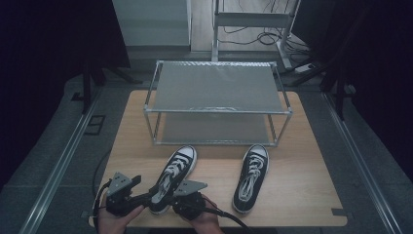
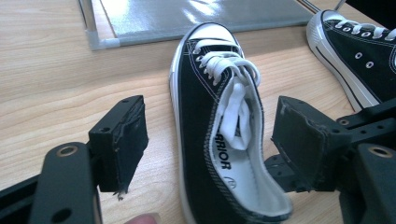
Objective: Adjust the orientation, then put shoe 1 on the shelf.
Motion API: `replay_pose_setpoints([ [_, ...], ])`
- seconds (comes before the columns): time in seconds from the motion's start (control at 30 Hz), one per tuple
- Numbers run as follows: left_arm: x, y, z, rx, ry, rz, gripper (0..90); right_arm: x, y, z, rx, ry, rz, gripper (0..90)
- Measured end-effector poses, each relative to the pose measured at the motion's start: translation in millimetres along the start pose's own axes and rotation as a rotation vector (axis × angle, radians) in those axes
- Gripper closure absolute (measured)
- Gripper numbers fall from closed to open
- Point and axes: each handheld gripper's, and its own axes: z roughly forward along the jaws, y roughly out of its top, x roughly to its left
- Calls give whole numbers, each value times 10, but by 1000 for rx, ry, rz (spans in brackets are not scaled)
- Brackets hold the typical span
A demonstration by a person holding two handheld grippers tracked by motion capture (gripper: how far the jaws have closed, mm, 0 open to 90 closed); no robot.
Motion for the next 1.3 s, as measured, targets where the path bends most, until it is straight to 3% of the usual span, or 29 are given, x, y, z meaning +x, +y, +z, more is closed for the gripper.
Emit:
replay_pose_setpoints([
  [0.13,-1,11,23,8,2,1,265,18,30,64,-2,9,-10,899],
  [0.27,-15,48,69,23,-8,5,265,40,20,-105,-29,-29,-39,817],
  [0.37,-30,68,99,34,-12,5,265,32,13,-429,-72,-86,-73,718],
  [0.4,-40,76,111,39,-13,8,265,32,13,-429,-72,-86,-73,718],
  [0.43,-61,88,133,46,-16,14,265,0,-6,-660,-99,-106,-70,673],
  [0.5,-117,120,188,69,-23,31,264,-53,-30,-848,-118,-116,-62,616],
  [0.53,-117,120,188,69,-23,31,263,-53,-30,-848,-118,-116,-62,616],
  [0.57,-133,132,205,77,-25,34,261,-135,-65,-1064,-140,-133,-36,577],
  [0.6,-145,146,219,87,-25,33,261,-135,-65,-1064,-140,-133,-36,577],
  [0.73,-160,205,260,102,-40,35,250,-300,-117,-1395,-172,-161,-1,482],
  [0.93,-144,277,348,125,-47,36,243,-410,-168,-1567,-203,-185,19,430],
  [1.13,-136,301,432,176,-48,41,225,-526,-289,-1689,-206,-223,65,425],
  [1.3,-168,332,528,237,-27,72,202,-585,-388,-1767,-203,-253,92,425],
])
